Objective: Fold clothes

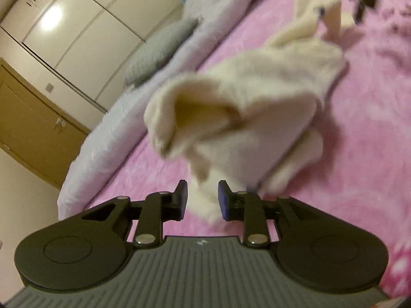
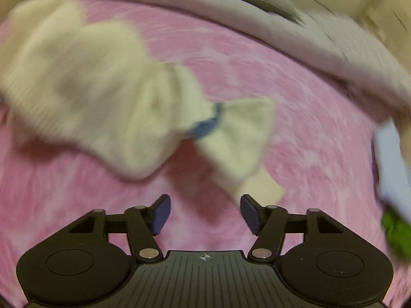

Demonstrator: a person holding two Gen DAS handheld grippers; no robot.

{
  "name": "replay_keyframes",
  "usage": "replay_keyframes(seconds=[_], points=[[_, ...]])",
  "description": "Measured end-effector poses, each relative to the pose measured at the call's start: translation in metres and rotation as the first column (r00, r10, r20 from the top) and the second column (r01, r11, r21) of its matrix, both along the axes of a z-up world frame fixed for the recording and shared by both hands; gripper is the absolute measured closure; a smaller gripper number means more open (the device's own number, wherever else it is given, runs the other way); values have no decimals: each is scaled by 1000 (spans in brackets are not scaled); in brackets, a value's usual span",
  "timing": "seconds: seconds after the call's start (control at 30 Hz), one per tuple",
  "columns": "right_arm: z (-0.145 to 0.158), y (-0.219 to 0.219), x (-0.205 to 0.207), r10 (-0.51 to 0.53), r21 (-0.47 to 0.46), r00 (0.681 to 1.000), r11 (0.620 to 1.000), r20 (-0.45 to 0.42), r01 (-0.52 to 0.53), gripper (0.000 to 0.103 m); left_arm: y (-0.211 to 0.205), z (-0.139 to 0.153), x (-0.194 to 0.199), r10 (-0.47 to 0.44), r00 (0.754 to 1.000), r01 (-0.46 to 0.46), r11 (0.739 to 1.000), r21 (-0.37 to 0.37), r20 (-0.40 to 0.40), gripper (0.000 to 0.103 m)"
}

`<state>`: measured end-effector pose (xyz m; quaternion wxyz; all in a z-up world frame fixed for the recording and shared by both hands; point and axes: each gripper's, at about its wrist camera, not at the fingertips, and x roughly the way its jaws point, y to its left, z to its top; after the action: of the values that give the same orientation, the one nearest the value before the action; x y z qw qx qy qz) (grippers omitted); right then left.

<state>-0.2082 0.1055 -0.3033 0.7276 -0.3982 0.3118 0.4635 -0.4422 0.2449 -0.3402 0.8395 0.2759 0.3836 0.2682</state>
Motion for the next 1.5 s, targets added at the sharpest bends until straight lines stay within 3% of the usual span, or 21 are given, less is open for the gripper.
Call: replay_keyframes(seconds=[0.17,0.27,0.4,0.57,0.7,0.87,1.0,1.07,1.1,1.13,1.17,1.23,1.33,1.4,1.43,1.47,1.5], points=[[-28,1,-51,237,-15,964,971,119,-237,41,25,16,22,8,996,-10,1000,24,85,73],[-46,14,-62,323,-21,929,946,180,-324,41,27,14,28,-55,996,53,998,18,73,72],[-72,36,-56,358,-36,912,933,202,-358,41,38,11,32,-28,996,32,998,-50,87,72],[-102,56,-55,428,-92,865,903,261,-419,41,43,15,24,1,995,4,998,-55,96,72],[-99,62,-44,357,-65,899,934,254,-352,41,51,22,16,3,996,2,998,-55,94,72],[-100,61,-41,366,-75,894,930,261,-359,41,78,11,26,3,997,9,988,-156,81,72],[-105,65,-41,374,-55,885,926,278,-374,41,112,18,32,95,984,-31,926,-377,152,74],[-106,68,-41,364,-39,890,929,276,-368,42,128,19,30,148,974,-44,867,-496,172,75],[-105,68,-41,353,-26,895,933,273,-360,42,134,20,27,170,968,-43,835,-548,183,81],[-103,68,-40,335,-10,906,939,260,-344,50,141,22,23,191,962,-34,795,-606,197,84],[-100,68,-37,313,1,917,946,247,-323,65,145,25,20,208,955,-21,760,-650,213,86],[-94,67,-32,271,23,936,959,227,-283,73,154,30,11,244,939,8,688,-725,243,86],[-84,62,-28,220,50,952,971,212,-236,74,162,29,7,302,921,7,622,-783,247,76],[-82,63,-26,236,43,950,967,206,-249,73,164,23,6,327,909,4,612,-791,258,72],[-85,64,-28,254,31,941,963,223,-267,72,165,20,6,337,903,10,605,-796,267,75],[-88,64,-30,272,19,932,958,241,-285,72,166,18,4,344,895,30,590,-807,285,84],[-91,65,-32,291,6,921,953,258,-303,72,165,19,2,352,884,51,580,-813,307,100]])
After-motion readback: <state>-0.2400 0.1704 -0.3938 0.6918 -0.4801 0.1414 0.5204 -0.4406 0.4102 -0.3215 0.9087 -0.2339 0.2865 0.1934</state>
